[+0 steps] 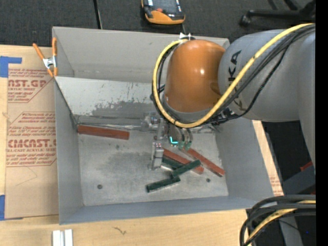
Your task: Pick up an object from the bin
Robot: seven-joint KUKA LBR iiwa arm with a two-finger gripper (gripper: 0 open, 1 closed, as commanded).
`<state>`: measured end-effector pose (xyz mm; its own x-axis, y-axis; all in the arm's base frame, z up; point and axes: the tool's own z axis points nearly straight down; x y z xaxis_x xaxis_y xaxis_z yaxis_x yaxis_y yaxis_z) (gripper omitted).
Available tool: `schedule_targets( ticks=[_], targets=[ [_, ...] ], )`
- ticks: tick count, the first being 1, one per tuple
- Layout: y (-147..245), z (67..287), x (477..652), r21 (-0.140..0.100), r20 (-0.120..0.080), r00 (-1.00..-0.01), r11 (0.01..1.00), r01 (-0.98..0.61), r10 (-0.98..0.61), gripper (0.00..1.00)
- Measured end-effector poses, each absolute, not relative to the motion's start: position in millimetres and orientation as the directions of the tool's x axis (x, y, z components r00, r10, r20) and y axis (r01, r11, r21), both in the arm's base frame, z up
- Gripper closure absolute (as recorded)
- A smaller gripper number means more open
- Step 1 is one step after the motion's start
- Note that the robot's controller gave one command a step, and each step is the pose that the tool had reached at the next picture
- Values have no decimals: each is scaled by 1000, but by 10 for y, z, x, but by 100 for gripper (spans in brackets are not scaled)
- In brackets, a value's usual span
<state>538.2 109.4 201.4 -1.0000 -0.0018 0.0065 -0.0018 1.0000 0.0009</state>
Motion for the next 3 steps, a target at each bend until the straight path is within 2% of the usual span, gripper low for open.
schedule_targets(
  ticks=[1, 2, 3],
  targets=[
    [1088, 2056, 5400, 2, -1, -1000, 1000, 0, 0, 0],
    [628, 1388, 5521, 1, -7, -1000, 1000, -4, -4, 0],
    [-240, 1455, 5395, 1, 0, -986, 986, 170, 170, 0]
  ],
)
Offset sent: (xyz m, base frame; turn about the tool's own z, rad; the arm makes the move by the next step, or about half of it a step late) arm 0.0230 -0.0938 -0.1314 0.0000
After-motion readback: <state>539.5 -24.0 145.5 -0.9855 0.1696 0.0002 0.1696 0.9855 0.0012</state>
